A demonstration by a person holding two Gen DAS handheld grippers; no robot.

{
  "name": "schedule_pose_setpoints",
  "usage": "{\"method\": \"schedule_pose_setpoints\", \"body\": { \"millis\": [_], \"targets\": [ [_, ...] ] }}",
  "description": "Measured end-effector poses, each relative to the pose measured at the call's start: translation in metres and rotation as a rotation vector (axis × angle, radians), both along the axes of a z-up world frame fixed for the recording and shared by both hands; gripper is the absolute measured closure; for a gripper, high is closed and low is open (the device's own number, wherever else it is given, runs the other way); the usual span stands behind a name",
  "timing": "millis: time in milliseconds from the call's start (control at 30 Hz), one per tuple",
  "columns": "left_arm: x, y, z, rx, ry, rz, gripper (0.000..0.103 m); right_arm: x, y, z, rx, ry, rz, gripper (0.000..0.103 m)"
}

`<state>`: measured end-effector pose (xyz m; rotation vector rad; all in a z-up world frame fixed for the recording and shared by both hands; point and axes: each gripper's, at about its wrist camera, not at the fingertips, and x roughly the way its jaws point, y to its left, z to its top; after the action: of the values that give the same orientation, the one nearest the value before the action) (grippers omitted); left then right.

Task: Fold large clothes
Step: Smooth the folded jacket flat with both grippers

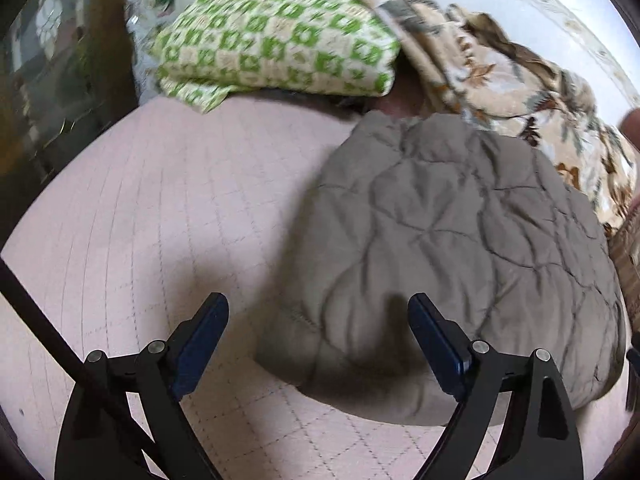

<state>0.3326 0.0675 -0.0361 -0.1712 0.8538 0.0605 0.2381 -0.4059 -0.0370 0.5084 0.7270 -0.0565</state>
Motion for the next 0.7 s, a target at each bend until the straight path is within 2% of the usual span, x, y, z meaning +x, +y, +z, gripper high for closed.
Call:
{"method": "schedule_pose_setpoints", "body": {
  "millis": [100,200,300,367,500,567,700],
  "targets": [
    [0.0,-0.002,-0.001,-0.013,-0.006,0.036,0.014,0.004,0.009,0.002,0.019,-0.023,0.04,0.029],
    [-0.01,-0.025,0.014,0.015,-0.087,0.017,0.014,0.012,0.04,0.009,0.004,-0.057,0.12,0.029],
    [-0.019,-0.065,0.028,0.04,-0.175,-0.08,0.014,0.02,0.087,0.021,-0.06,-0.103,0.214,0.029],
    [-0.023,-0.091,0.029,0.064,-0.197,-0.157,0.014,0.023,0.113,0.026,-0.104,-0.125,0.259,0.029],
    [-0.02,-0.125,0.013,0.116,-0.161,-0.231,0.014,0.031,0.142,0.021,-0.146,-0.12,0.3,0.029],
    [-0.016,-0.131,0.002,0.123,-0.126,-0.242,0.014,0.033,0.145,0.015,-0.167,-0.103,0.298,0.029],
    [-0.012,-0.131,-0.001,0.125,-0.122,-0.243,0.014,0.039,0.141,0.004,-0.163,-0.085,0.305,0.029]
  ]
}}
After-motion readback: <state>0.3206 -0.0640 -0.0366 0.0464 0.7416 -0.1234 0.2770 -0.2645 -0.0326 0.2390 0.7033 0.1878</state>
